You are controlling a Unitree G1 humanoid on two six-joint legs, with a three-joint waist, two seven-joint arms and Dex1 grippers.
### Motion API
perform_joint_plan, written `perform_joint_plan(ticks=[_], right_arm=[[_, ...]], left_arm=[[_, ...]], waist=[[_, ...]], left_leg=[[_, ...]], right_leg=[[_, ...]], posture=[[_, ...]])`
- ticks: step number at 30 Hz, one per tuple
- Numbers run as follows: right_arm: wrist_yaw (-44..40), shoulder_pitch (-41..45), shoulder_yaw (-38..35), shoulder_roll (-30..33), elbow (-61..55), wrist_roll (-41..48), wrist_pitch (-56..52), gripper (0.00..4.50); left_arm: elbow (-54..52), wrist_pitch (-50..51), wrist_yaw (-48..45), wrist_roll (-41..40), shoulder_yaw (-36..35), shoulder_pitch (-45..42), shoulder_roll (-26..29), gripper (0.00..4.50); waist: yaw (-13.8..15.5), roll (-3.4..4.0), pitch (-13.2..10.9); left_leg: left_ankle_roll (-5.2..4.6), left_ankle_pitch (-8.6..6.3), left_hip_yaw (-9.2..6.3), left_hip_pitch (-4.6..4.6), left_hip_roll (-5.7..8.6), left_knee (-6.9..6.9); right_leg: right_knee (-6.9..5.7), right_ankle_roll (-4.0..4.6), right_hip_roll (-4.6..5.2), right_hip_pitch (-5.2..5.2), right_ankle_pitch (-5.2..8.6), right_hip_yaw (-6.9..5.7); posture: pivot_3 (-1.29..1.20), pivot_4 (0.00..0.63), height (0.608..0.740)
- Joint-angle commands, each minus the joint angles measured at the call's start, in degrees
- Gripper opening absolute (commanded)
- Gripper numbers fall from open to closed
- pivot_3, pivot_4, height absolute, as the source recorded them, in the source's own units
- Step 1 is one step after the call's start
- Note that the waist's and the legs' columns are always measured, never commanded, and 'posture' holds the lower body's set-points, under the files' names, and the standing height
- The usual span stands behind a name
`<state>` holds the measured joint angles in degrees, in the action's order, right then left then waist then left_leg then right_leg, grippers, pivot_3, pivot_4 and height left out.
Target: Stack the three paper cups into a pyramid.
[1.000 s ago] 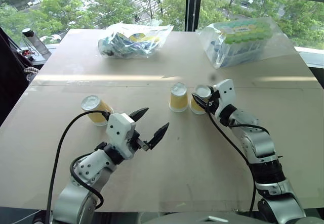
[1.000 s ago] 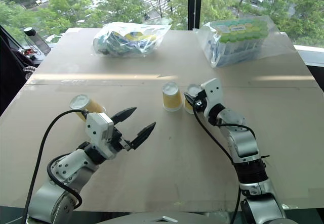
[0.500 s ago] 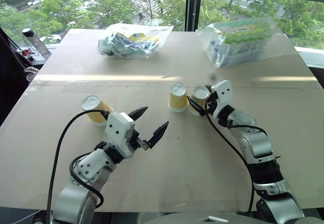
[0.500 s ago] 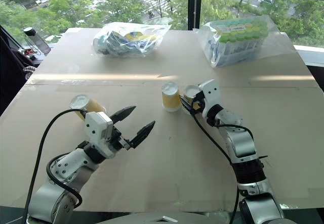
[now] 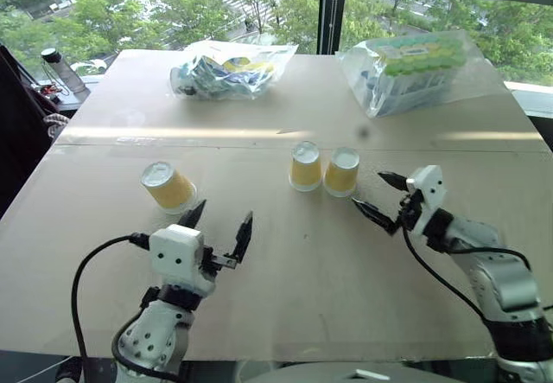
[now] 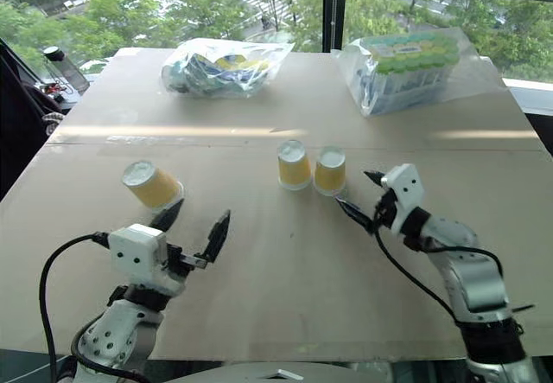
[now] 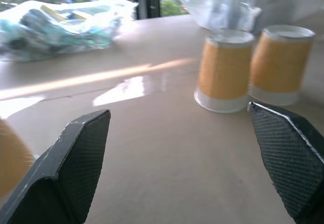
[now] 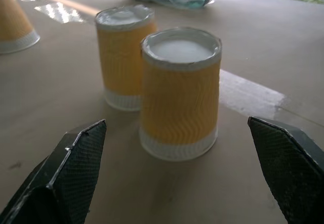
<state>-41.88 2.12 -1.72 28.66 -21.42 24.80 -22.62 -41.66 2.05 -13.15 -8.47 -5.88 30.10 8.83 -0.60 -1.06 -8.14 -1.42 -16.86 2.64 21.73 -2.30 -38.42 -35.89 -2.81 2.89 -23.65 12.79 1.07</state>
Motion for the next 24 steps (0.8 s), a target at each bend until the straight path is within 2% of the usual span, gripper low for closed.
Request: perform_joint_plan(ticks=[1, 4, 7, 10, 16, 19, 24], right_arm=[[-8.01, -3.28, -2.18, 3.93, -4.64, 4.01, 2.95, 4.41], [-15.67, -6.56, -4.60, 3.66, -5.12, 8.56, 10.82, 4.41], [-17.88, -7.59, -6.08, 3.02, -6.31, 13.41, 11.56, 4.41], [-20.81, -7.65, -5.79, 3.28, -6.08, 14.23, 13.79, 4.41], [-21.32, -7.01, -5.42, 2.98, -5.46, 15.80, 13.93, 4.41], [-20.96, -6.87, -4.62, 2.88, -5.69, 15.17, 13.98, 4.41], [-19.92, -6.34, -4.32, 2.73, -6.08, 15.25, 13.79, 4.41]], left_arm=[[-1.29, -3.66, 3.87, 2.51, -3.96, 0.42, -1.38, 4.50], [1.42, -4.17, 5.19, 0.30, -8.50, -0.63, -2.06, 4.50], [5.71, -5.05, 3.47, -1.48, -12.07, -2.99, 0.13, 4.50], [10.12, -4.80, 2.11, -2.65, -14.03, -5.63, 2.31, 4.50], [16.89, -4.38, 0.24, -2.32, -14.27, -11.38, 5.80, 4.50], [21.55, -4.72, 1.12, -1.54, -15.02, -17.73, 7.63, 4.50], [25.10, -5.36, 2.86, -1.34, -16.70, -21.52, 8.15, 4.50]], waist=[[-0.08, -0.02, 0.00], [0.00, -0.08, 0.00], [-0.05, -0.10, -0.01], [0.00, -0.20, 0.02], [0.21, -0.28, 0.00], [0.65, -0.29, 0.01], [0.55, -0.31, 0.02]], left_leg=[[0.00, 0.00, 0.00, -0.01, 0.00, 0.00], [0.00, 0.00, -0.05, 0.00, -0.01, 0.00], [0.00, 0.00, -0.03, 0.00, -0.01, -0.02], [0.00, 0.00, -0.03, -0.01, -0.01, -0.03], [0.00, 0.00, -0.03, -0.01, -0.01, -0.05], [0.00, 0.00, -0.06, -0.03, -0.01, -0.05], [0.01, 0.01, -0.03, -0.04, -0.01, -0.06]], right_leg=[[-0.01, 0.00, -0.02, 0.00, 0.00, 0.01], [-0.01, 0.01, -0.06, 0.00, 0.00, -0.02], [0.00, -0.01, -0.07, 0.01, 0.00, 0.01], [-0.01, -0.01, -0.07, 0.03, 0.00, -0.02], [-0.01, -0.01, -0.05, 0.06, -0.01, -0.04], [-0.03, -0.01, -0.05, 0.07, -0.02, -0.06], [-0.04, -0.20, -0.04, 0.08, -0.14, 0.00]], posture=[[0.00, 0.150, 0.740], [0.00, 0.150, 0.740], [0.00, 0.150, 0.740], [0.00, 0.150, 0.740], [0.00, 0.150, 0.740], [0.00, 0.150, 0.740], [0.00, 0.150, 0.740]])
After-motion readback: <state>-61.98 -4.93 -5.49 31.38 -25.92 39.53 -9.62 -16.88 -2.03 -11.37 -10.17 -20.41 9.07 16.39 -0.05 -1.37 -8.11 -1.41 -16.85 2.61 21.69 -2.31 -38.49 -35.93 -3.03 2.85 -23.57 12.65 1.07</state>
